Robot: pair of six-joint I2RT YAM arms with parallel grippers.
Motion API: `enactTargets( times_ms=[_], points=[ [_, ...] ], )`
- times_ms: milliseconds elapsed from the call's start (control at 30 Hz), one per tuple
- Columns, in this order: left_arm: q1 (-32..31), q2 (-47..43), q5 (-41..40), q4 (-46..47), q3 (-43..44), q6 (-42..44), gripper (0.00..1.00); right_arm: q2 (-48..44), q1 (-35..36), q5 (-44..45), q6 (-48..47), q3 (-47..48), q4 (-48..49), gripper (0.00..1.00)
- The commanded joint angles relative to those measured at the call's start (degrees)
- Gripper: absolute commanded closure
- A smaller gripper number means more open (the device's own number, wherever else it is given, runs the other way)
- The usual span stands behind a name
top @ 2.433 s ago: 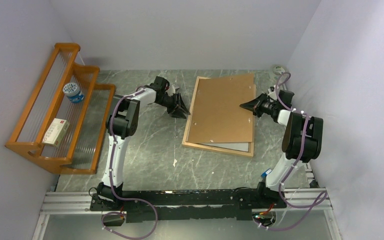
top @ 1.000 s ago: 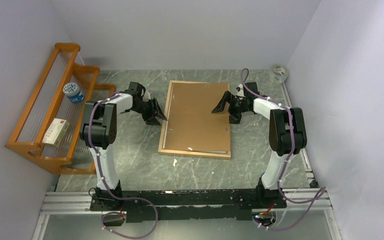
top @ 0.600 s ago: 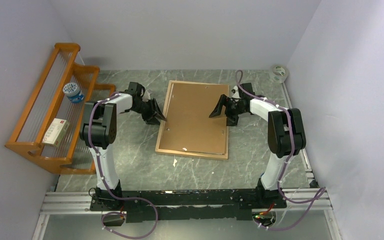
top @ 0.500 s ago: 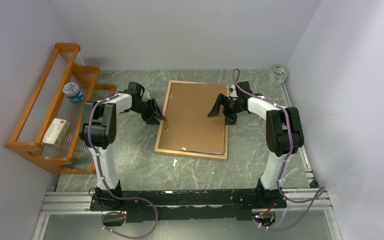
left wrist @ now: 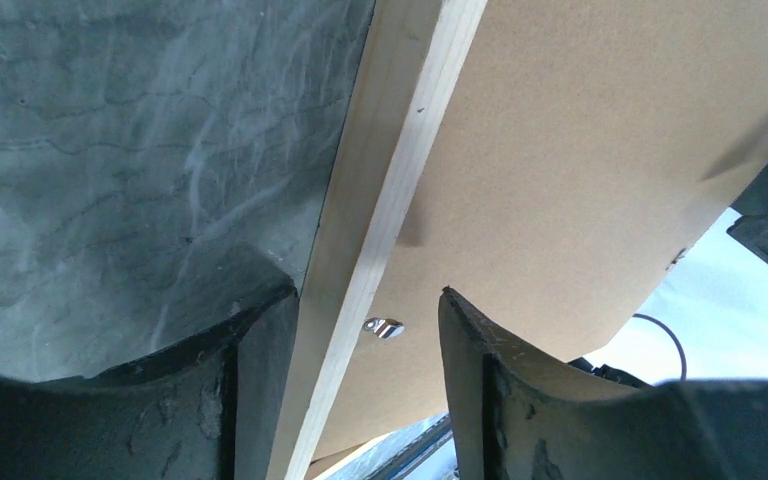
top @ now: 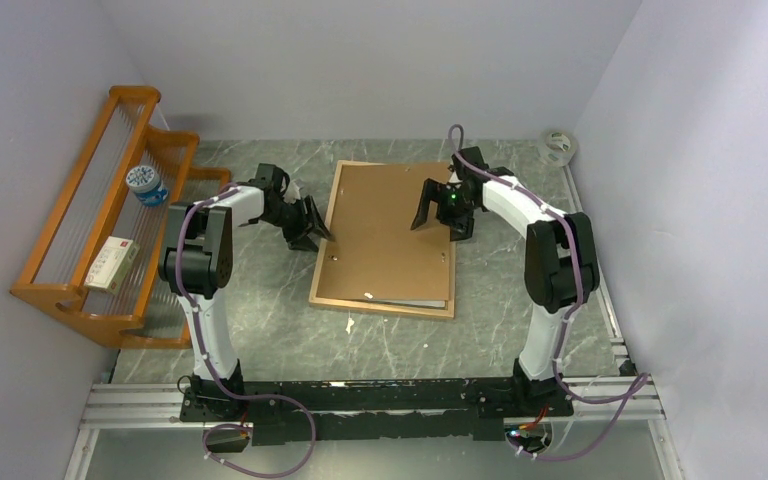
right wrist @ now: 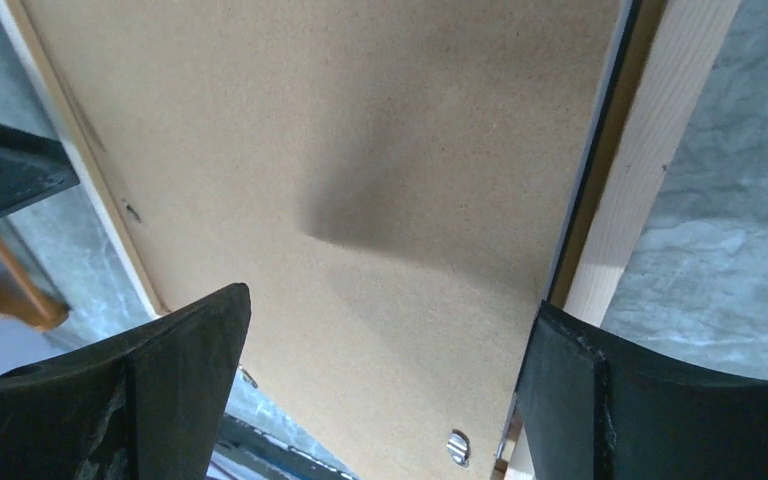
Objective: Put the photo into the frame
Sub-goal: Place the photo frame item in the photo frame, then move the photo frame to the center of the board.
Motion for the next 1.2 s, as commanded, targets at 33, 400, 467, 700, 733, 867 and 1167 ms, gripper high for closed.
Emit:
enactTargets(
  times_ms=[33,400,467,700,733,867,1167],
  points=[
    [-0.2,-2.8,-2.9,-1.7,1.3,1.4,0.36,1.4,1.5,9.9,-1.2,6.6,-8.1,0.01],
    [-0.1,-2.1,-3.6,-2.1,2.5,1.4,0.24,-3.5,-0.1,21.9,-2.1,4.1,-10.4,0.01],
    [-0.1,-1.5,-3.2,-2.4,3.0,1.3,0.23,-4.0,-0.6,21.4,-2.4,1.8,-8.4,0.01],
    [0.0,0.2,-2.2,-2.6,4.6,1.3,0.32,-4.4,-0.6,9.3,-0.8,-6.8,3.6,0.06],
    [0.0,0.4,-1.9,-2.5,4.6,1.4,0.35,-4.3,-0.5,8.2,-0.5,-7.3,4.6,0.09],
    [0.0,1.2,-1.7,-2.8,4.4,1.8,0.49,-4.1,0.2,6.9,-0.7,-8.4,7.0,0.25],
    [-0.1,-0.8,-5.2,-3.4,0.5,2.2,0.65,-1.9,5.4,11.1,-4.0,-6.0,6.7,0.45]
  ],
)
